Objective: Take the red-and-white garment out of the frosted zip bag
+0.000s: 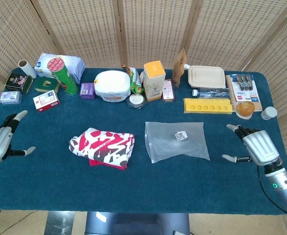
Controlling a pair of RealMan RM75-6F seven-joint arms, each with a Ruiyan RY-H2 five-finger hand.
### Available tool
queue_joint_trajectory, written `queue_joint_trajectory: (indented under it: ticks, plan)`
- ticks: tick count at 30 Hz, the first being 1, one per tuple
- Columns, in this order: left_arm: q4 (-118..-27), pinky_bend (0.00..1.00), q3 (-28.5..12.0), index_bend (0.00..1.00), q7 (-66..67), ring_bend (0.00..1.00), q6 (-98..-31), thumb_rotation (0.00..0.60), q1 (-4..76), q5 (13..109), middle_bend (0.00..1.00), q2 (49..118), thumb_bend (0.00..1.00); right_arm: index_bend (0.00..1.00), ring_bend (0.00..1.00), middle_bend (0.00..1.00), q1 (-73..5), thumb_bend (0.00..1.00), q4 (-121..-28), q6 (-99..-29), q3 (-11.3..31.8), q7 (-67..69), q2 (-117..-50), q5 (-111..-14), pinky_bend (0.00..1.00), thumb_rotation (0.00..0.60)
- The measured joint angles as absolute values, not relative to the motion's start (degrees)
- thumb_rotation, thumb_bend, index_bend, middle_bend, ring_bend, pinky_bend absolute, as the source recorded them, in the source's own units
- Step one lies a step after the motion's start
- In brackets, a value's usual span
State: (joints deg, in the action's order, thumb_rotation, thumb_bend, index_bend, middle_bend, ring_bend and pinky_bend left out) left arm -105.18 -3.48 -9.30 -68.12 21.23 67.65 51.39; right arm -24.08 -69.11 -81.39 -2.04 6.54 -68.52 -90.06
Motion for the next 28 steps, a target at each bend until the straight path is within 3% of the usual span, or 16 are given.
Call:
queue_joint_trajectory:
  ticks: [1, 10, 21, 28]
  plan:
    - [-105.27, 0.2, -2.97, 0.04, -9.28, 0.01, -69.27, 0.6, 20.11, 68.2, 0.1, 51.49, 0.2, 0.31, 0.56, 0.44, -23.53, 0.2, -69.88, -81.05, -1.65, 6.01, -68.39, -88.71, 0.67, 0.317]
    - [-103.45, 0.21, 1.53, 0.1, -7.58, 0.02, -79.38, 0.6, 10.78, 74.32, 0.1, 55.02, 0.21, 0.38, 0.56, 0.46, -17.06, 0.21, -77.05, -79.53, 1.11, 0.21, -67.31, -78.54, 0.66, 0.448]
    - [-102.74, 0.21, 4.2, 0.13, -6.48, 0.02, -91.41, 0.6, 1.68, 81.93, 0.11, 57.98, 0.21, 0.42, 0.56, 0.49, -9.01, 0.21, -79.6, -87.58, 1.14, -1.68, -67.33, -78.16, 0.65, 0.457]
    - [-103.98, 0.21, 3.66, 0.13, -5.9, 0.02, -92.99, 0.6, 0.85, 84.8, 0.11, 57.84, 0.21, 0.43, 0.56, 0.49, -6.69, 0.21, -80.35, -90.2, 1.62, -0.92, -66.78, -79.42, 0.65, 0.457]
